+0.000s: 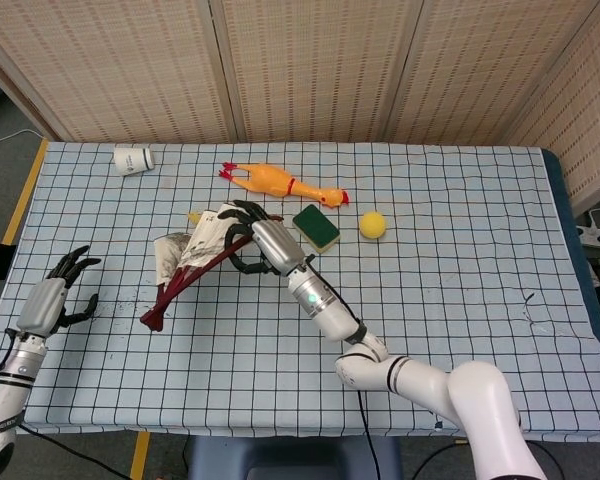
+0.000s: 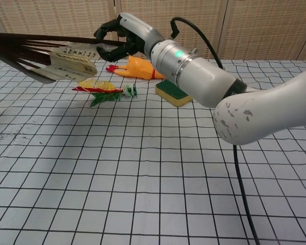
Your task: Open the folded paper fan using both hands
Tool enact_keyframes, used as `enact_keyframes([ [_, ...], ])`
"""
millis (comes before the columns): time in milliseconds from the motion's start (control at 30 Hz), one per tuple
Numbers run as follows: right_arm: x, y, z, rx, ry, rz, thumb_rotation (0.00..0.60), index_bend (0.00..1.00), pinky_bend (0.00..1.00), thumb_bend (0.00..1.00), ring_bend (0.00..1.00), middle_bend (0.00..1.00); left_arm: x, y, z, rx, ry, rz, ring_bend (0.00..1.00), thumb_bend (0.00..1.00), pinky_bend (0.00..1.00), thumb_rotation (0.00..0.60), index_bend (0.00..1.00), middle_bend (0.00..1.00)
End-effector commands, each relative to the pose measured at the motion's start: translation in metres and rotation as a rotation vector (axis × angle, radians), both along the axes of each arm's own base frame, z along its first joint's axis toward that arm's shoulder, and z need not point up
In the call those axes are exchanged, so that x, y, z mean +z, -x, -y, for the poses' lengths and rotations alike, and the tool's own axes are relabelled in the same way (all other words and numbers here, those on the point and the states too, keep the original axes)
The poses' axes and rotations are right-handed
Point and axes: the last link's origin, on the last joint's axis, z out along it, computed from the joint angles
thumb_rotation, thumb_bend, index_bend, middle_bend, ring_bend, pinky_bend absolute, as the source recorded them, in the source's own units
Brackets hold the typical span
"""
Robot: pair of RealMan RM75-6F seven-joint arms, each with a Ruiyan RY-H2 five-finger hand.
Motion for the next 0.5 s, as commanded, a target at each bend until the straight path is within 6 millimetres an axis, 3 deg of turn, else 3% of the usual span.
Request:
enact_keyframes([
  [33,-0.004,-0.01,-0.002,0.0,-0.017,0.011,0.6,0.83,0.04,0.51,0.0,0.18,-0.008,-0.013,-0.013,-0.034,-0.046,0.016,0.0,0.46,0.15,0.6,0.12,0.0],
  [167,-0.009,-0.021,-0.005,0.0,-0.03,0.02,0.6,0.83,0.04,0.51,0.0,0.18,-0.019,-0.026,-0.025,-0.056,-0.093,0.054,0.0,0.45,0.14,0.6,0.12,0.0],
  [500,-0.014,-0.035,-0.004,-0.024,-0.035,0.025,0.6,0.83,0.04,0.51,0.0,0.18,-0.041,-0.046,-0.027,-0.098,-0.097,0.17,0.0,0.44,0.14,0.585,0.1,0.0],
])
